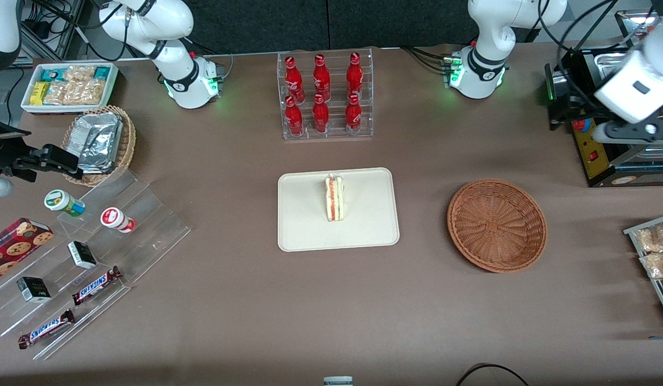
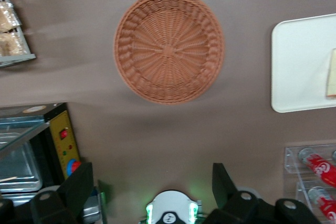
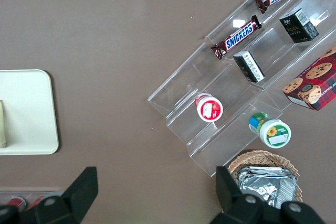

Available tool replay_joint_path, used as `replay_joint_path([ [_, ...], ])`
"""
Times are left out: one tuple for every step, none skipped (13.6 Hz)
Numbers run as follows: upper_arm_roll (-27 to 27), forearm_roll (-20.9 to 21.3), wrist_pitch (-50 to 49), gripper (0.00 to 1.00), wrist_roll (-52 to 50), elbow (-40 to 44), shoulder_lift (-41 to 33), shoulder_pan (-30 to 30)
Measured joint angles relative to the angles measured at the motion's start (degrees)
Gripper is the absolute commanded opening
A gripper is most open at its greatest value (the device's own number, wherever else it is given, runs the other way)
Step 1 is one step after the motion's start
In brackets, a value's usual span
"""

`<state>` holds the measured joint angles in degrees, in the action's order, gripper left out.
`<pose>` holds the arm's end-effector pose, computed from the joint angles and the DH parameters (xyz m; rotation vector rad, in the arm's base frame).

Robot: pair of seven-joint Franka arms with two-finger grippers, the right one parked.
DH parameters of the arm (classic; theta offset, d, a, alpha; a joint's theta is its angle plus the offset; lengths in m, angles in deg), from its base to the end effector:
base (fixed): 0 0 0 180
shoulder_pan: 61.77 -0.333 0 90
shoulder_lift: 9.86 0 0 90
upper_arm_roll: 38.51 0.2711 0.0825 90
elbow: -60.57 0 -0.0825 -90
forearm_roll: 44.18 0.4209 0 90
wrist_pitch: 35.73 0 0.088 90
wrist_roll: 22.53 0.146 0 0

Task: Place sandwich from basket to tray

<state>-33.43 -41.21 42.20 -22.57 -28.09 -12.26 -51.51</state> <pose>0.5502 -0.0407 0.5600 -3.0768 0.1276 0.2209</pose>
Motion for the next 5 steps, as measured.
replay_joint_path([
  [0.00, 0.05, 0.00, 1.00, 0.61, -0.30, 0.06, -1.02],
  [-0.05, 0.06, -0.01, 1.00, 0.79, -0.57, 0.14, -1.74],
  [-0.12, 0.06, -0.01, 1.00, 0.82, -0.80, 0.23, -2.26],
  [-0.19, 0.07, -0.06, 1.00, 0.85, -0.96, 0.33, -2.61],
  [-0.30, 0.07, -0.17, 1.00, 1.22, -0.99, 0.41, -3.04],
])
